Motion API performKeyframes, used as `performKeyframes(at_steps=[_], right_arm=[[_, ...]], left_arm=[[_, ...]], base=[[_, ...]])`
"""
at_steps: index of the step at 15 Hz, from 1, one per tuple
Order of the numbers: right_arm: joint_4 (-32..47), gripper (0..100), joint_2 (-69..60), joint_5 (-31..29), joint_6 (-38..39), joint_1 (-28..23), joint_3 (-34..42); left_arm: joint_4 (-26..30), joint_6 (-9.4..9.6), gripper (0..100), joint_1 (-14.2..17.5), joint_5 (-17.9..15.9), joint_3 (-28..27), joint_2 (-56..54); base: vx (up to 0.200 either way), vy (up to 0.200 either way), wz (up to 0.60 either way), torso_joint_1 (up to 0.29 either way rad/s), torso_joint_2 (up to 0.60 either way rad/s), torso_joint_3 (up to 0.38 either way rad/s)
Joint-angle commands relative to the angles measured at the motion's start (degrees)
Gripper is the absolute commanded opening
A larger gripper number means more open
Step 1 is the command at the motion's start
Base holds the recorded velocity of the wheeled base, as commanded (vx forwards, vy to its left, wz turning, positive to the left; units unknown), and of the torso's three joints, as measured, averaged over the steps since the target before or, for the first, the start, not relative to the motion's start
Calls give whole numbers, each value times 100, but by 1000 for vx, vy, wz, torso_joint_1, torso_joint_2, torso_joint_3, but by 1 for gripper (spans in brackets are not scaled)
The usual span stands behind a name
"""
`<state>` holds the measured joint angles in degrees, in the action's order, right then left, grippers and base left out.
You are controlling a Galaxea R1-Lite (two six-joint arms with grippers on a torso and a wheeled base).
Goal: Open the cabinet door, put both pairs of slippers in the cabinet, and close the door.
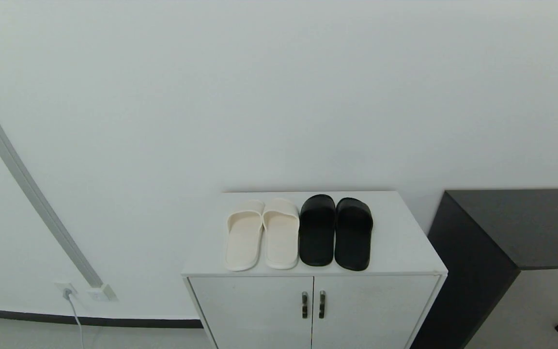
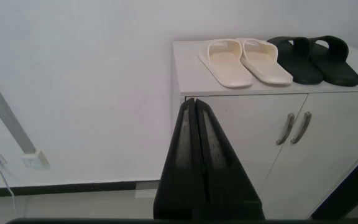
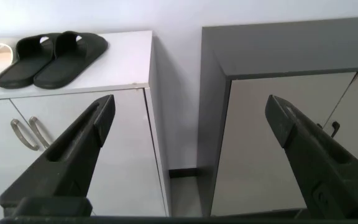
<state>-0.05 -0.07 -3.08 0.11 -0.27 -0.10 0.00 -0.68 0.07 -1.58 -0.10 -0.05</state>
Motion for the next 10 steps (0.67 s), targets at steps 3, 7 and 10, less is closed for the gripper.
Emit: performKeyframes(at_steps=[3,7,10], right_arm=[[-13,100,7,1,-2,0,1],[-21,100,7,-8,24,9,10],[119,100,605,-34,719,132,-1396]], left_arm=[[0,-2,0,1,0,1,5],[0,-2,0,1,0,1,5],[0,7,0,1,-9,1,14]], base=[[0,0,0,0,0,0],[0,0,0,0,0,0],[0,0,0,0,0,0]])
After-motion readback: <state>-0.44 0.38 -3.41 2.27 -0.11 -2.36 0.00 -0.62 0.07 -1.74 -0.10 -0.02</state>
